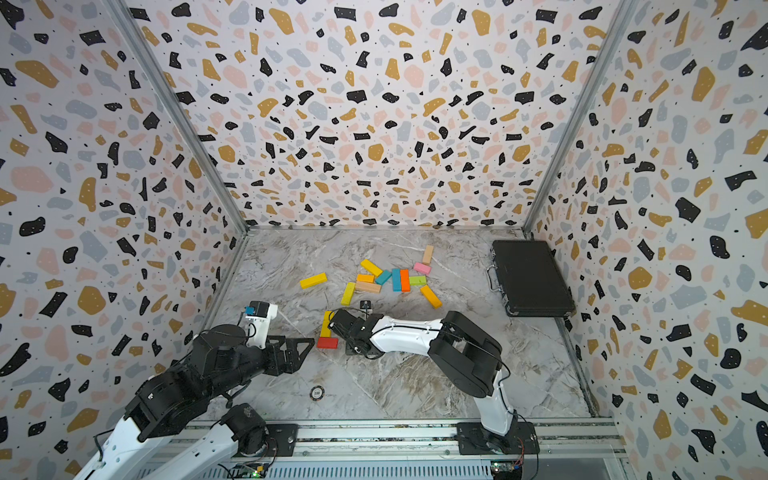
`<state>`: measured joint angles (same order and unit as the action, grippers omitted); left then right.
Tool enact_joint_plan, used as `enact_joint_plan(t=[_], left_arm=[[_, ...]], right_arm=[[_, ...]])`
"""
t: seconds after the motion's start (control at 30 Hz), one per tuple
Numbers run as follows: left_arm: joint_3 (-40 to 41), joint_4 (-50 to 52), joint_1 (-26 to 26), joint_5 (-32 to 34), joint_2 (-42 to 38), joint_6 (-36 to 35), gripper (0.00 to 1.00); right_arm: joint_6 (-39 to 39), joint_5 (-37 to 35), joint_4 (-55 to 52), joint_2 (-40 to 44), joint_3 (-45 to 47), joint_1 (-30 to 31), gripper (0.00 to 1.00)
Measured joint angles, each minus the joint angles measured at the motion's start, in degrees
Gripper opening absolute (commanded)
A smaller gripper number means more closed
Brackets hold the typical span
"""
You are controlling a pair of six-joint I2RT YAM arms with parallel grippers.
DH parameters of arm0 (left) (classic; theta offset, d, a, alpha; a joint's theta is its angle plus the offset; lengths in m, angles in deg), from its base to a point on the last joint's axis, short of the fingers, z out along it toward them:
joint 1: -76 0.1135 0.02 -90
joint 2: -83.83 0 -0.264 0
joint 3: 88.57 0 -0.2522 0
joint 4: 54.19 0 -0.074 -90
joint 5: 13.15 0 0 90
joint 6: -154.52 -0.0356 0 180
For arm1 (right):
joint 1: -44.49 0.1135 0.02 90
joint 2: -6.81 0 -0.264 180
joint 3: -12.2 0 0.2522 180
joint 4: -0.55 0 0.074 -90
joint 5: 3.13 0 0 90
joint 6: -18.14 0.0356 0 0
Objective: Assemble the letter h with building blocks
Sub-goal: Move the building block to the center of the board.
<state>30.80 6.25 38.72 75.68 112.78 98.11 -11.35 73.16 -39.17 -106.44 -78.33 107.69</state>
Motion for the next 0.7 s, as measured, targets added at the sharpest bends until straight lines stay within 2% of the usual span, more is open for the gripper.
enact_joint_plan(t=[0.7], left_arm=[[0.0,2.6,0.0,1.6,-1.4,-1.3,0.99]], right_arm=[[3.0,0.0,-1.0,-3.8,-5.6,2.4,0.59]])
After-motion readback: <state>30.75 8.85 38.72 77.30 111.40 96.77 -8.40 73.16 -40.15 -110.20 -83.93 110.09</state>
